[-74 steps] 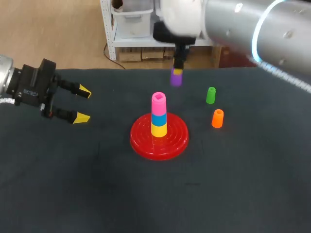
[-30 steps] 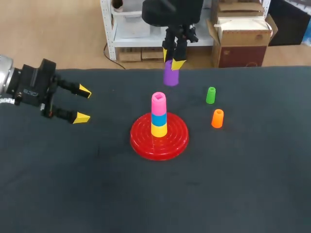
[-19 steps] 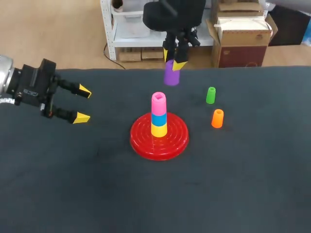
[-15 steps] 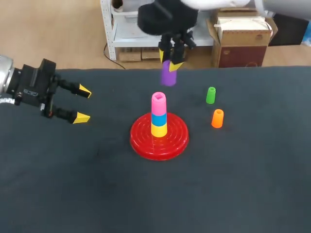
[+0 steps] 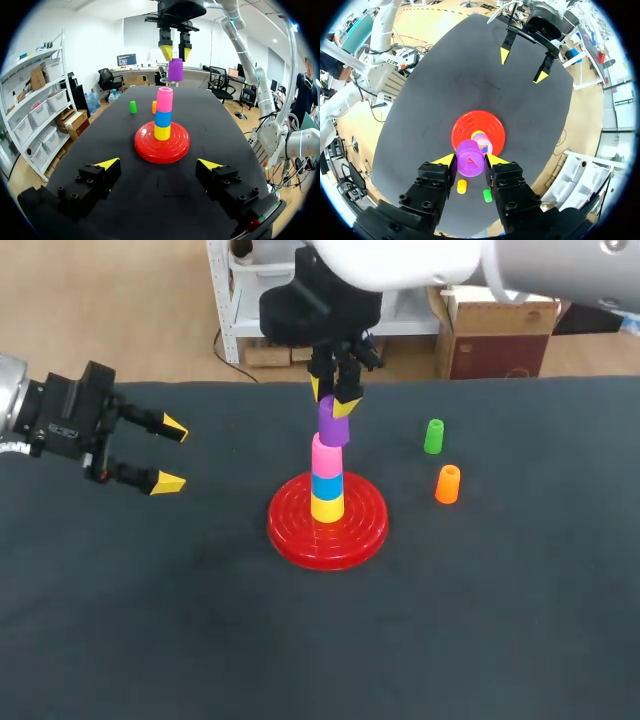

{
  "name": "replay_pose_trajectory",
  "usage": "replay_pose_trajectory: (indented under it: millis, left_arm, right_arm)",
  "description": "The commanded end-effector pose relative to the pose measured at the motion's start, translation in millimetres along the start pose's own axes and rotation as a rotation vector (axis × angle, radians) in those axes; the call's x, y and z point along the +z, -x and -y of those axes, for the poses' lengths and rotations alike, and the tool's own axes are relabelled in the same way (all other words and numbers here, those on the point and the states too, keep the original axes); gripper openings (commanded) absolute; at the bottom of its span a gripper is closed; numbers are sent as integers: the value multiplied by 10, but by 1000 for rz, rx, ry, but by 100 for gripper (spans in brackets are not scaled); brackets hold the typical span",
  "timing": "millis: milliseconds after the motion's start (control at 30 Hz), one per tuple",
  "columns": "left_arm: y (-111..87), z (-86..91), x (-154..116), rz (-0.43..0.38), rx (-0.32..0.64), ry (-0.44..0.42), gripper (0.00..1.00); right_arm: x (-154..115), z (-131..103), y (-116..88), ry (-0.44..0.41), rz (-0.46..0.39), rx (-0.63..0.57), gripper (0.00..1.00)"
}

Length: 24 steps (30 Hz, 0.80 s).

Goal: Pick up and stack the cylinders on the red base in this order: pink,purple,orange,green

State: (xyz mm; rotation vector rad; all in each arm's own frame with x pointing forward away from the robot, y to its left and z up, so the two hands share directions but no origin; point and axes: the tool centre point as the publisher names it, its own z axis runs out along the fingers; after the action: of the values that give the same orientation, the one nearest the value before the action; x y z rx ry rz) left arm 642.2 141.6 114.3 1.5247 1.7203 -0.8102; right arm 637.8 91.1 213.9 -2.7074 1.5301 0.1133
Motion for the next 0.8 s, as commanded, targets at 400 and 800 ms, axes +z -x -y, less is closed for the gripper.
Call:
replay_pose_trajectory:
  millis: [400,800]
  left_arm:
    - [-13,0,3,2,2,1,100]
    - [-13,0,3,2,2,1,100]
  right_arm:
    - [220,187,-7,88,14,-16,0]
    - [243,273,-75,88,-2,-15,0]
